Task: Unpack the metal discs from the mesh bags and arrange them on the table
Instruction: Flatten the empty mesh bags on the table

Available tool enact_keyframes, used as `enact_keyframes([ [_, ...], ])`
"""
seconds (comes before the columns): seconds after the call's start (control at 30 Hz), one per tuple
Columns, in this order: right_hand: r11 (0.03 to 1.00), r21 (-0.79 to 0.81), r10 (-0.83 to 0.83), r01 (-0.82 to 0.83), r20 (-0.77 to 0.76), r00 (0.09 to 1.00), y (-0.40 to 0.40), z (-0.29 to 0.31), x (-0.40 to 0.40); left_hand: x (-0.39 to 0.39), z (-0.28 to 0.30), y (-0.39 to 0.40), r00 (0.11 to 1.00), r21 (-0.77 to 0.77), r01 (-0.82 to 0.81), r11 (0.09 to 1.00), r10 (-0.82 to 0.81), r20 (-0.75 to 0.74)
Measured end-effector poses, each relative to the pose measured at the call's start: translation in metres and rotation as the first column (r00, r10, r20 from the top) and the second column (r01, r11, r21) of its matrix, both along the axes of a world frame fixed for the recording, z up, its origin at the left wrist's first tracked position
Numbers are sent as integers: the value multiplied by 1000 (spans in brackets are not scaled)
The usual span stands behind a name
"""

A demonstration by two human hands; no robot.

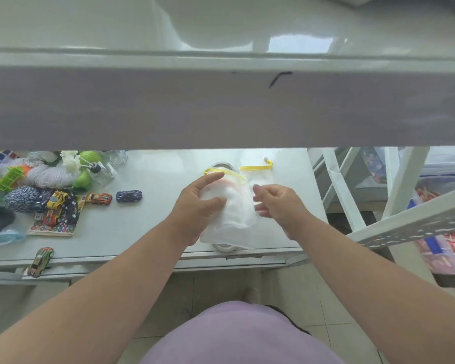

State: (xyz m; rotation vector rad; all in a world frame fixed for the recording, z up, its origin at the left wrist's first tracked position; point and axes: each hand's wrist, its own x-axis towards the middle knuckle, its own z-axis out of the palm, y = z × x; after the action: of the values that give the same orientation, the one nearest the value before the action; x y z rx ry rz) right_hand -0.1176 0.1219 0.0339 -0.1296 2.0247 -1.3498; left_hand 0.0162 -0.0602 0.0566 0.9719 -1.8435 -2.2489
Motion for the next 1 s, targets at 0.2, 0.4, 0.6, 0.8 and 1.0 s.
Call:
enact_keyframes([
  [0.2,973,-100,-208,208,8,978,8,1,14,-2,-6,11,997,145,41,989,-32,-64],
  [0.4,950,57,-279,307,-286,917,26,-4,-41,-4,-12,14,998,45,65,997,-65,4],
  [0.6,825,513,26,238,-456,890,53,-18,-83,-8,-15,22,997,42,52,998,-54,48],
  [0.8,991,108,-69,75,-52,996,22,-6,-3,-10,-13,26,999,77,52,996,-53,14],
  [1.0,980,-68,-181,189,115,977,12,-12,30,-3,-14,18,999,104,35,994,-32,-31],
])
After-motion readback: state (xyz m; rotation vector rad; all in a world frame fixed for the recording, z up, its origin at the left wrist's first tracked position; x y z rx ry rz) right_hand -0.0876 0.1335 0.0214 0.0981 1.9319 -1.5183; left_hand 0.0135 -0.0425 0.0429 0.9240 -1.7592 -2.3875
